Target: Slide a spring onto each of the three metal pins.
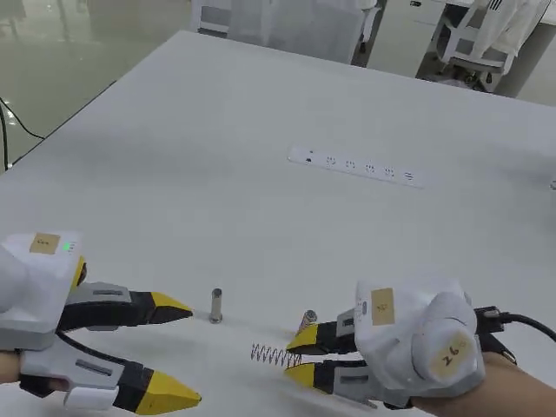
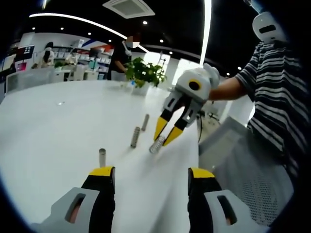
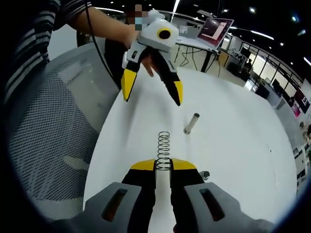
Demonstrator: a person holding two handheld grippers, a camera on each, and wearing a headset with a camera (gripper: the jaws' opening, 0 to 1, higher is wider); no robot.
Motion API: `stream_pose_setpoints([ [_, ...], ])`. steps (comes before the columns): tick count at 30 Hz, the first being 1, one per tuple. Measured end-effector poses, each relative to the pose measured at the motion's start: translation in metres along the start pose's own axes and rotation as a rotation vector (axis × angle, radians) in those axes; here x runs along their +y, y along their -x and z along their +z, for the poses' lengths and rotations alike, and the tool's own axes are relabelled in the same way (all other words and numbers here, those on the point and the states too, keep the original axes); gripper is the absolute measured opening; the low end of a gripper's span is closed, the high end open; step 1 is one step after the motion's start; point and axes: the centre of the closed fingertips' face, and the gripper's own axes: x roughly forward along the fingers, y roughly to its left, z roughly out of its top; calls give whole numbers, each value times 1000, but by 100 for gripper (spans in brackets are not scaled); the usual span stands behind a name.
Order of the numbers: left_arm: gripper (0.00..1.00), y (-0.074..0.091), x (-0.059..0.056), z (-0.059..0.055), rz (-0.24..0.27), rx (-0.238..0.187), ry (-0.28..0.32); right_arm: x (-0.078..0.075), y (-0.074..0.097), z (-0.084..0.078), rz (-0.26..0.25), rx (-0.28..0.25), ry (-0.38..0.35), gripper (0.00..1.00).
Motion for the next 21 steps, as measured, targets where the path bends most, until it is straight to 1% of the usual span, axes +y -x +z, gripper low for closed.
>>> stream_pose_setpoints([
  [3,50,-8,-3,3,-13,-2,-12,4,2,2,5,-6,8,7],
  [4,48,-12,-5,4,-23,-6,-15,5,2,3,5,-12,7,7],
  [5,47,-16,-8,3,-37,1,-20,5,2,4,6,-14,6,7],
  [6,45,-21,-12,1,-56,19,-34,6,2,4,7,-18,4,7],
  [8,41,-29,-16,0,-76,38,-63,5,2,4,7,-16,2,7],
  [11,41,-37,-16,4,-75,28,-67,4,2,6,1,-24,-5,7],
  [14,35,-44,-16,8,-83,21,-78,3,4,9,-3,-36,-8,7],
  [16,31,-48,-19,10,-99,13,-79,4,5,11,-2,-37,-5,7],
  [19,27,-52,-19,13,-105,3,-84,5,6,12,-2,-41,-2,7],
  [21,23,-53,-20,14,-112,-1,-85,4,7,12,-4,-46,-6,7],
])
